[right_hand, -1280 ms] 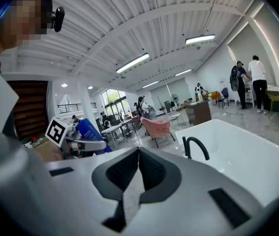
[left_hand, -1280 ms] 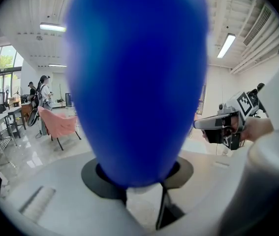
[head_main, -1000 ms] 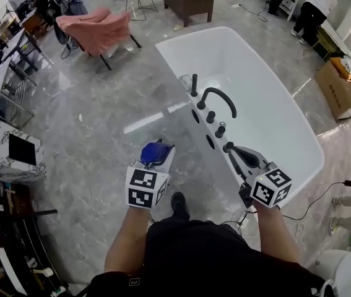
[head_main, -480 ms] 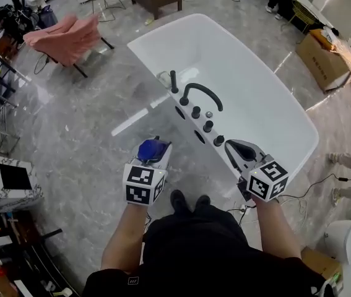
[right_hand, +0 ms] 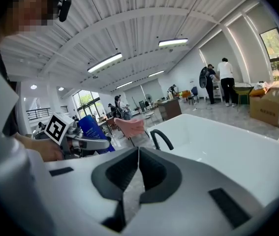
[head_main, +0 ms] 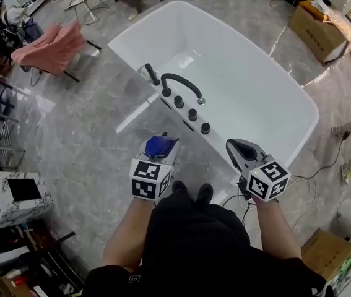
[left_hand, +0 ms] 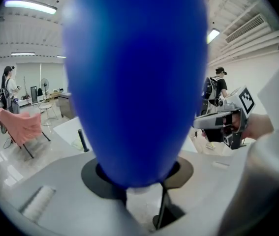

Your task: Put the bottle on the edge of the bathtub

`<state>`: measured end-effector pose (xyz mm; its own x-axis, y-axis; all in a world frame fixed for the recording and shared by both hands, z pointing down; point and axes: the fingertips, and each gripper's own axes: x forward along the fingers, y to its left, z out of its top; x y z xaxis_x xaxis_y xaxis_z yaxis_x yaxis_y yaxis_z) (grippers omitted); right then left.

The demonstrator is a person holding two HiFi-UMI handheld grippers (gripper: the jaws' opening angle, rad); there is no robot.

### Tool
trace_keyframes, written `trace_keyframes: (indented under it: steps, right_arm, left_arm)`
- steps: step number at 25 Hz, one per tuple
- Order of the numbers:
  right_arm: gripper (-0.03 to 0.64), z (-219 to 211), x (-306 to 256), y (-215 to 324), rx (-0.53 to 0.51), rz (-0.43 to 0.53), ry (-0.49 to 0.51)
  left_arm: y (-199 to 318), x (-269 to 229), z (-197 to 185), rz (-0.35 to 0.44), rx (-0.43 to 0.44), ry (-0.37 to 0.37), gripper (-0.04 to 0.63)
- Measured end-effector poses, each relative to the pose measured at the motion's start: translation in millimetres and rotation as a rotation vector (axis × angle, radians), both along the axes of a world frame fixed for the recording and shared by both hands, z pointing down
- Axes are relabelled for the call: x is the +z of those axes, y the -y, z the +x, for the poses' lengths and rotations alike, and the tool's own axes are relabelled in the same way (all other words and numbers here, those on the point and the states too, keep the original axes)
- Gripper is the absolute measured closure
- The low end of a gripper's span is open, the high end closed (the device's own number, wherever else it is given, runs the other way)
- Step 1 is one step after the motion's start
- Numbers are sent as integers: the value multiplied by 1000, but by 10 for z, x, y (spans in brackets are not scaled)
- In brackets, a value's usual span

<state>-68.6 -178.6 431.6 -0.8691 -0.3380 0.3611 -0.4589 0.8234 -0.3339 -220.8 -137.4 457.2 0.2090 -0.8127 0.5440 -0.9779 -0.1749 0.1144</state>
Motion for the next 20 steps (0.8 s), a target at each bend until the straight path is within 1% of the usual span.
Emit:
trace_keyframes:
  steps: [4, 8, 14, 17, 20]
  right_arm:
    - [604, 187, 251, 38, 61, -32, -6]
    - [604, 263, 601, -1, 82, -69, -31]
    - [604, 398, 1042, 53, 110, -127, -88]
    - [604, 443, 1255, 145, 121, -145, -105]
    - [604, 456, 1487, 252, 124, -157, -119]
  left_arm:
    - [179, 201, 338, -18, 77, 8, 431]
    - [320, 501, 625, -36, 143, -2, 431]
    - [473, 951, 950, -78, 204, -19, 431]
    - [571, 1197, 1052, -90, 232, -10, 431]
    - [676, 1464, 1115, -109, 241, -14, 431]
